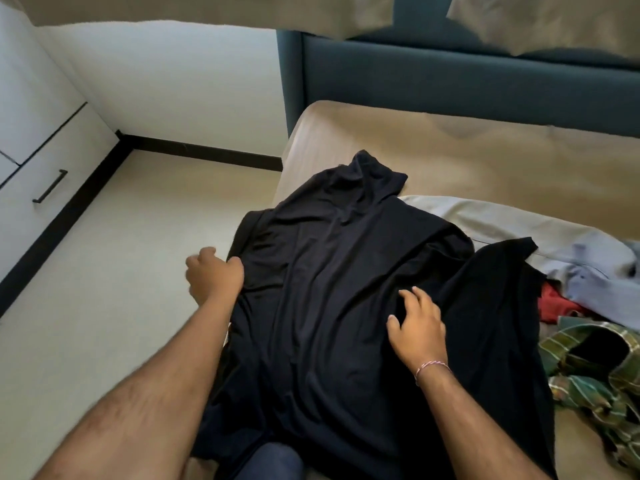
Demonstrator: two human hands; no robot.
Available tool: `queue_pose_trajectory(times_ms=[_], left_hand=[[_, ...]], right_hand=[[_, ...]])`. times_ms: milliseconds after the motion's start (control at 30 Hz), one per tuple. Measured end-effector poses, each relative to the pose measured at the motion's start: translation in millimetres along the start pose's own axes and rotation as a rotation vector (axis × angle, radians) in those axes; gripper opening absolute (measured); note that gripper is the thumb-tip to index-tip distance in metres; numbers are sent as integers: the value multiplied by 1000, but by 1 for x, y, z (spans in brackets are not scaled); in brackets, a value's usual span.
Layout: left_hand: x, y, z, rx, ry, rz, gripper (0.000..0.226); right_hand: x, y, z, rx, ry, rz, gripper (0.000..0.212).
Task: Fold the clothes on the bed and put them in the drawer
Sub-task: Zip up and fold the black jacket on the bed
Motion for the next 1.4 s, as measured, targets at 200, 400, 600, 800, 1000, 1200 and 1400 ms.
queue_pose_trajectory(times_ms=[200,400,600,800,1000,1200,1400], left_hand=[[151,107,-135,-70,975,301,61],[172,235,-226,-530,1173,808,92],[139,282,-223,-564,938,893,120],[153,287,-217,-603,847,882,129],[153,283,-223,-553,838,892,129],[79,231,-240,-322,1009,733,84],[-55,168,-250,-425,1026,634,74]], right_hand=[[70,-88,41,261,32,-145,61],[144,-118,80,-143,57,-285,99],[210,-121,72,93,236,-30,13],[247,-134,30,353,387,6,8],[109,-81,-33,246,-102,-450,74],[48,45,-174,-140,-325,-334,85],[49,42,-195,-161,-309,-301,79]])
Point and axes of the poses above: each hand's wrist, its own z-axis towards the middle knuckle, its own y-axis out of the palm, x = y × z, the point moved 10 cm from there along z, towards the middle knuckle, and after that the axes turned 15 degrees about -y, right-handed, at the moved point
